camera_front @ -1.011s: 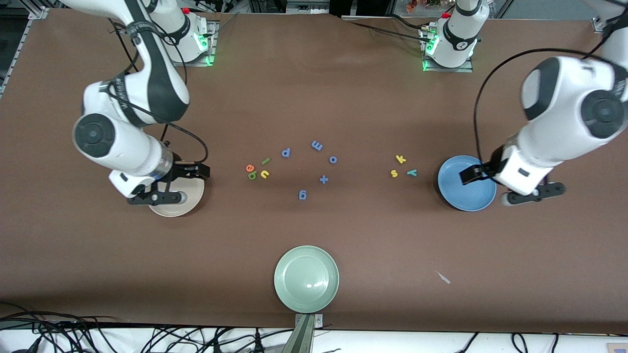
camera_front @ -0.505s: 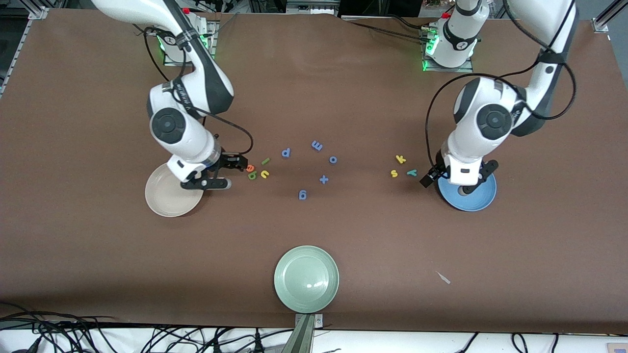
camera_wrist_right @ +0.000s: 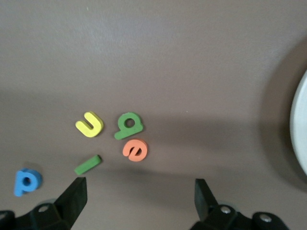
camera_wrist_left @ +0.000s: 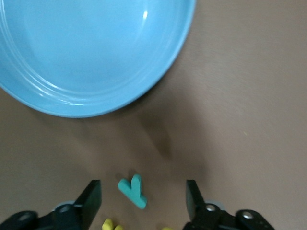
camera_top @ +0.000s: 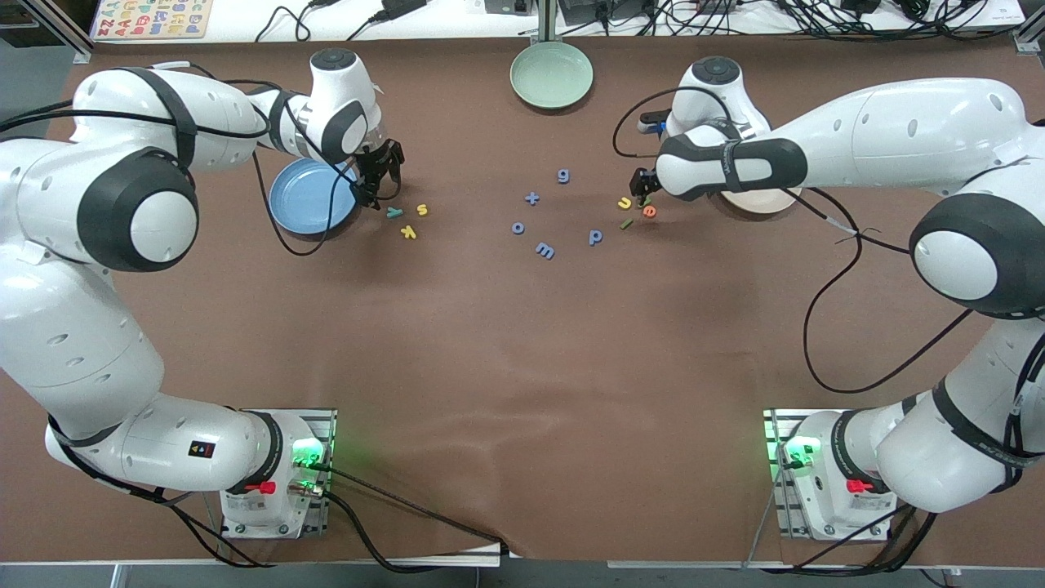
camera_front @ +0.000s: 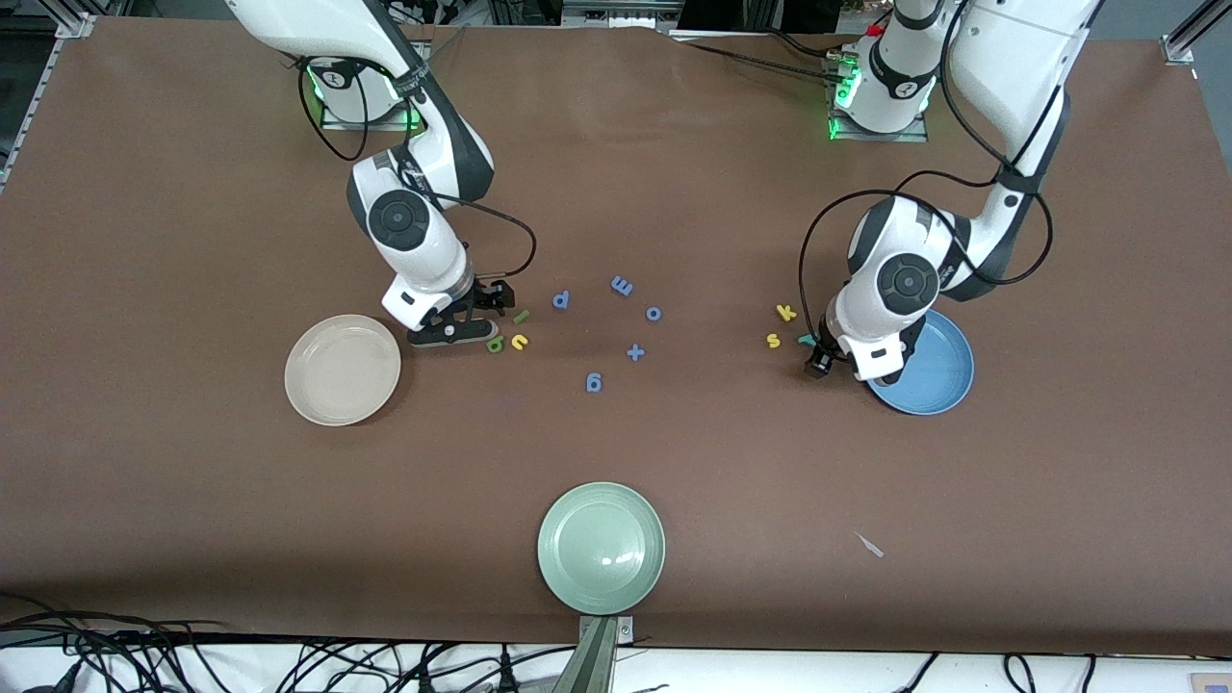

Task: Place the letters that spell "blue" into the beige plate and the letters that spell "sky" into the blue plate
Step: 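Reach the right gripper to the orange e while the left gripper reaches the teal y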

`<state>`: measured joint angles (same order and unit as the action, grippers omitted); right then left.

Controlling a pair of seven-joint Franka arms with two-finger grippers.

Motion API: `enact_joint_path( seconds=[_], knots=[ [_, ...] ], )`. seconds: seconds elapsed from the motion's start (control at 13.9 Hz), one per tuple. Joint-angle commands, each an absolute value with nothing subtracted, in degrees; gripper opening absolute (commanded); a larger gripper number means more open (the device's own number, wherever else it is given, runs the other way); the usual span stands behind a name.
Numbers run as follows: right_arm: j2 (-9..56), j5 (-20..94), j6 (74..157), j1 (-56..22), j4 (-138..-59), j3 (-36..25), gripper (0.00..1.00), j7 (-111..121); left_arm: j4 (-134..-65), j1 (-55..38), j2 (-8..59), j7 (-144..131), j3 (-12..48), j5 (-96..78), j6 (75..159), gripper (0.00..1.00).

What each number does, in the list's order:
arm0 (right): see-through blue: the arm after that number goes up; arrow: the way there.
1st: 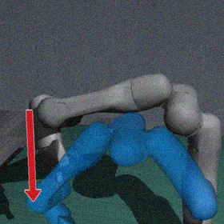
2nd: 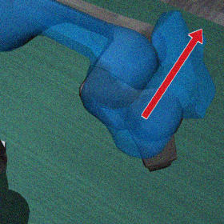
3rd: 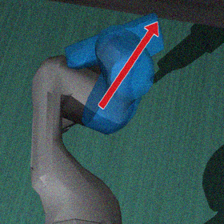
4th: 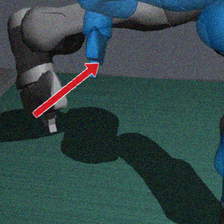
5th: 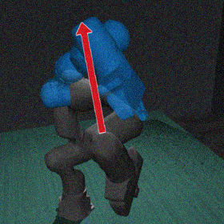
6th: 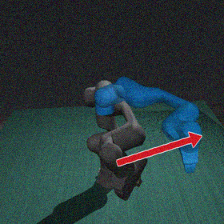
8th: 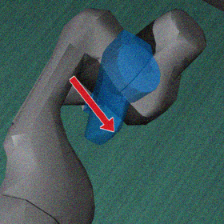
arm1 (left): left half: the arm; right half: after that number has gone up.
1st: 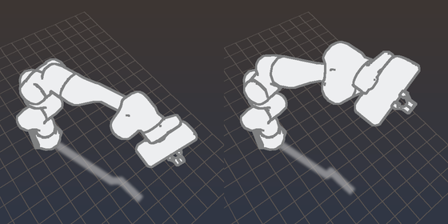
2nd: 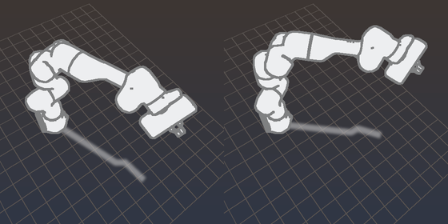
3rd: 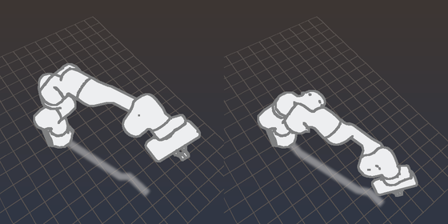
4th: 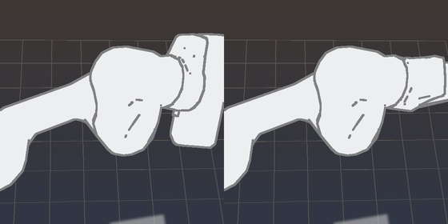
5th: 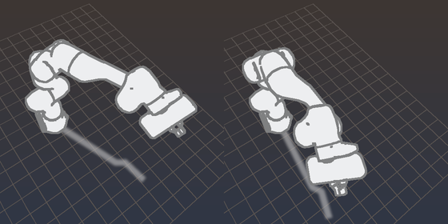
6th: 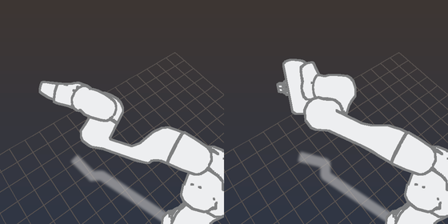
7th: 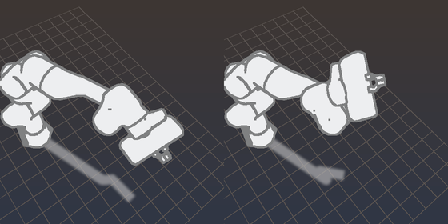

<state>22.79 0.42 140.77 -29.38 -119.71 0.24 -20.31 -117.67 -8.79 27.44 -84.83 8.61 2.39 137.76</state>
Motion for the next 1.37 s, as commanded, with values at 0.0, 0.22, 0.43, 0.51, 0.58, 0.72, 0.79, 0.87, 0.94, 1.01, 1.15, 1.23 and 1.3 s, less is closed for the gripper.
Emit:
enact_joint_path(
  seconds=[0.0, 0.22, 0.43, 0.51, 0.58, 0.72, 0.79, 0.87, 0.94, 1.01, 1.15, 1.23, 1.3],
  knots=[
    [23.20, -2.89, 143.26, -29.71, -121.55, 0.18, 0.99, -20.92, -116.81, -8.96, 28.82, -91.74, 8.88, 2.90, 138.78, 0.78],
    [24.51, -3.60, 145.36, -29.71, -122.08, 0.18, 0.99, -20.83, -116.89, -8.97, 28.92, -93.25, 9.40, 2.37, 138.78, 0.78],
    [27.32, -3.60, 149.48, -29.71, -122.08, 0.18, 0.99, -20.83, -117.60, -9.05, 28.83, -94.74, 10.10, 2.46, 138.60, 0.75],
    [28.29, -3.60, 151.24, -29.71, -122.17, 0.18, 0.98, -20.74, -117.68, -9.05, 28.83, -95.01, 10.19, 2.46, 138.60, 0.74],
    [28.47, -3.60, 151.69, -29.71, -122.17, 0.18, 0.96, -20.57, -117.77, -8.97, 28.83, -95.01, 10.20, 2.46, 138.60, 0.74],
    [28.21, -3.60, 151.44, -29.71, -122.17, 0.18, 0.94, -20.22, -118.21, -8.96, 28.65, -95.10, 10.20, 2.46, 138.60, 0.71],
    [28.21, -3.60, 151.44, -29.71, -122.08, 0.18, 0.90, -20.48, -118.56, -8.96, 28.57, -95.10, 10.20, 2.46, 138.60, 0.67],
    [28.21, -3.60, 151.44, -29.71, -121.99, 0.26, 0.85, -20.74, -118.91, -8.96, 28.30, -94.92, 10.20, 2.72, 138.60, 0.66],
    [28.13, -3.60, 151.44, -29.71, -121.99, 0.18, 0.80, -20.83, -119.00, -8.79, 28.30, -95.01, 10.20, 2.72, 138.60, 0.63],
    [28.13, -3.60, 151.44, -29.71, -121.99, 0.26, 0.74, -20.92, -119.00, -8.79, 28.13, -95.01, 10.20, 2.72, 138.60, 0.61],
    [28.12, -3.60, 151.44, -29.71, -121.99, 0.26, 0.64, -20.92, -119.09, -8.70, 28.30, -94.92, 10.20, 2.72, 138.69, 0.61],
    [28.12, -3.60, 151.44, -29.71, -121.99, 0.18, 0.59, -20.92, -119.09, -8.79, 28.39, -94.92, 10.20, 2.72, 138.78, 0.61],
    [28.12, -3.60, 151.44, -29.71, -121.91, 0.26, 0.57, -20.92, -119.44, -8.70, 28.21, -95.18, 10.20, 2.64, 138.78, 0.61]
  ],
)
